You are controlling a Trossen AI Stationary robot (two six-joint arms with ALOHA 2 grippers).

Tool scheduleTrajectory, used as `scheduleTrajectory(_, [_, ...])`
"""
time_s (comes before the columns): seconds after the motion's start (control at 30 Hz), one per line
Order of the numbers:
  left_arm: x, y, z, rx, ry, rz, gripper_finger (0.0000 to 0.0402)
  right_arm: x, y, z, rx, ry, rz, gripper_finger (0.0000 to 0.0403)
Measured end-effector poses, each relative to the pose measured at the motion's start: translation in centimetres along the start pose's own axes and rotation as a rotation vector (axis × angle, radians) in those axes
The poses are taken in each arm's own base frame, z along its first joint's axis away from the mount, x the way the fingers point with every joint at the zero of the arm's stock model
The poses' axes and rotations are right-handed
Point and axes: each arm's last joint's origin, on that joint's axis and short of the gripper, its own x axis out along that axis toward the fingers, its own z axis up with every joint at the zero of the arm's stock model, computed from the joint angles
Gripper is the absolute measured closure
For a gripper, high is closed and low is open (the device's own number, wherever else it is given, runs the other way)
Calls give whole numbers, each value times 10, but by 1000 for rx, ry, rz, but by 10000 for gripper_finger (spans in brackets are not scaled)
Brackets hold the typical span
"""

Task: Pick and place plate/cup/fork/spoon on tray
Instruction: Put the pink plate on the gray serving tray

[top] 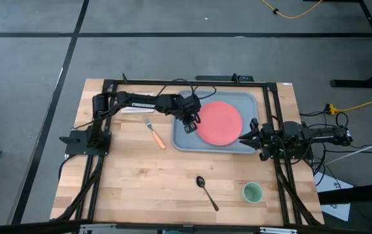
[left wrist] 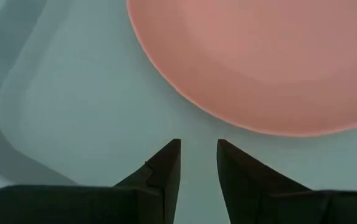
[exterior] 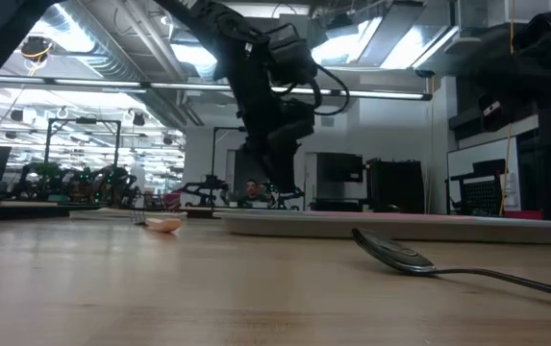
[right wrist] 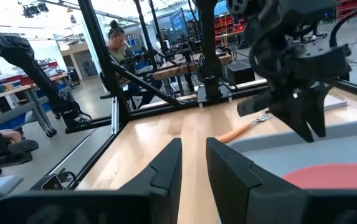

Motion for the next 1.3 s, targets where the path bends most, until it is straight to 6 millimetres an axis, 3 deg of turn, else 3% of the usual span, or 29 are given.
scheduleTrajectory(0.23, [11,-13,4,27,-70,14,305,0,0,-1,-2,14,-4,325])
scheduleTrajectory(0.4, [22,-15,-2,49,-26,-38,305,0,0,-2,0,18,-5,325])
scheduleTrajectory(0.7, [21,-23,-6,150,-8,-55,305,1,-1,-2,-2,23,-6,325])
scheduleTrajectory(0.97, [44,-27,-18,213,45,-53,305,1,-1,-2,2,24,-6,325])
scheduleTrajectory(1.3, [47,-31,-4,200,-109,-67,305,1,-1,-2,2,25,-7,324])
